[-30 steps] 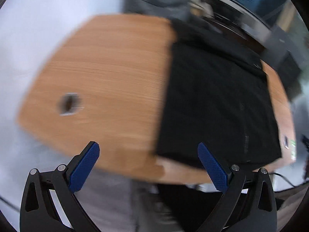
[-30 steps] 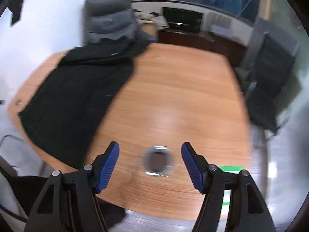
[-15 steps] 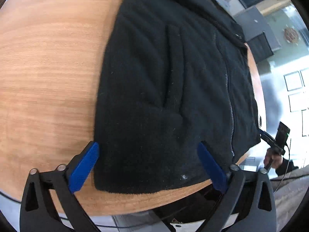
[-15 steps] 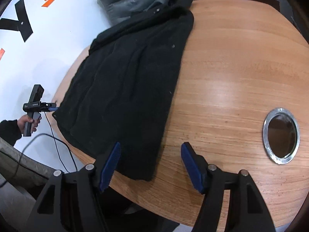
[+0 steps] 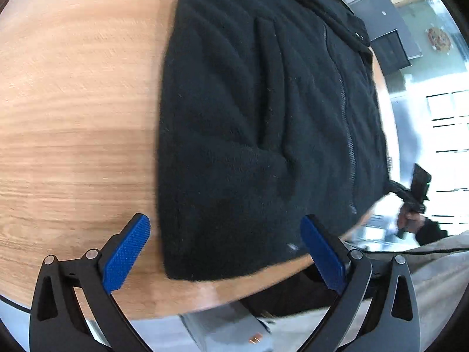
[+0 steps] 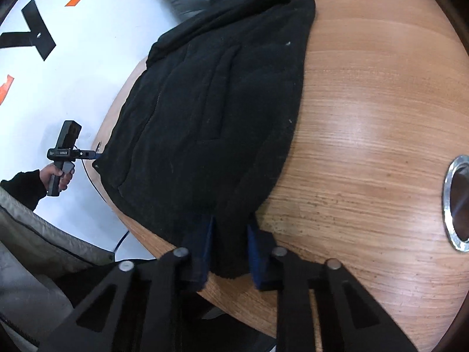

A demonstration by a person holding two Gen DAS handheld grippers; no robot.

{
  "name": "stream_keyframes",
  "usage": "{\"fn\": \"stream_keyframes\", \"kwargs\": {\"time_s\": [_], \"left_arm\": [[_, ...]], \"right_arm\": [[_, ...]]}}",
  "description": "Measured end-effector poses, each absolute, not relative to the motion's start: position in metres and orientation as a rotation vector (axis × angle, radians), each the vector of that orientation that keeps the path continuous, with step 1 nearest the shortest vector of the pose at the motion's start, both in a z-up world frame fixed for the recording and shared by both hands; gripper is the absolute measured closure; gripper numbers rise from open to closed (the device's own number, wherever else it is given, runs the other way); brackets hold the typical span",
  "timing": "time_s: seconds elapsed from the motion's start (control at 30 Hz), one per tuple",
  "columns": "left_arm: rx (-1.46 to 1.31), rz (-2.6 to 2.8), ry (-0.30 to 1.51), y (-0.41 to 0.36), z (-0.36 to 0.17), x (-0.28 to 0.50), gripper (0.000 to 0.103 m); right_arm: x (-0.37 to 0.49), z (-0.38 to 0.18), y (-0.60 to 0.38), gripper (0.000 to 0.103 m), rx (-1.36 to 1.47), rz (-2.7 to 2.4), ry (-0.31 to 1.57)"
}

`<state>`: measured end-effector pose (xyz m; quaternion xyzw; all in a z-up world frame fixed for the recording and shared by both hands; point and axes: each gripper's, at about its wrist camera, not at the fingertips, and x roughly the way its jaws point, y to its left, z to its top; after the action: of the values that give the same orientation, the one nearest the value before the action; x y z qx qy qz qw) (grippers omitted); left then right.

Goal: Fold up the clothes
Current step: 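Grasp the hem with the right tool while the left tool grasps it too, fold toward collar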

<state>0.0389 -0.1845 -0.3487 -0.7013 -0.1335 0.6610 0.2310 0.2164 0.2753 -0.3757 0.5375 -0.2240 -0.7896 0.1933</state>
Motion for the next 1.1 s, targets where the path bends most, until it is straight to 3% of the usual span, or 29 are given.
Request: {"fn": "stream_keyframes", "kwargs": {"time_s": [0.23,0.3,0.6,0.9,1.1], "left_arm": [[-1.992,1.717,-0.522,-0.197,-0.350,0.037,0.011],[-2.014,1.692,-0.582,-0.208,-0.353,0.037,0.087],[-1.985,1.598,-0.822,-0.225,-0.354,0.048,0.089],[-1.687,1.483,-1.308,-0.234,-0.285,0.031,0.089],[-1.489,1.500,-1.323,-0.228,-0.209,-0.022,0.089]], "right_arm": [[0.206,-0.374,0.268,0.091,1.554,-2.185,-0.629],[0.206,-0.371,0.267,0.091,1.557,-2.182,-0.622],[0.199,-0.325,0.257,0.093,1.519,-2.201,-0.528],[0.162,-0.211,0.248,0.093,1.393,-2.288,-0.319],[0.115,-0.137,0.236,0.093,1.328,-2.481,-0.006]]}}
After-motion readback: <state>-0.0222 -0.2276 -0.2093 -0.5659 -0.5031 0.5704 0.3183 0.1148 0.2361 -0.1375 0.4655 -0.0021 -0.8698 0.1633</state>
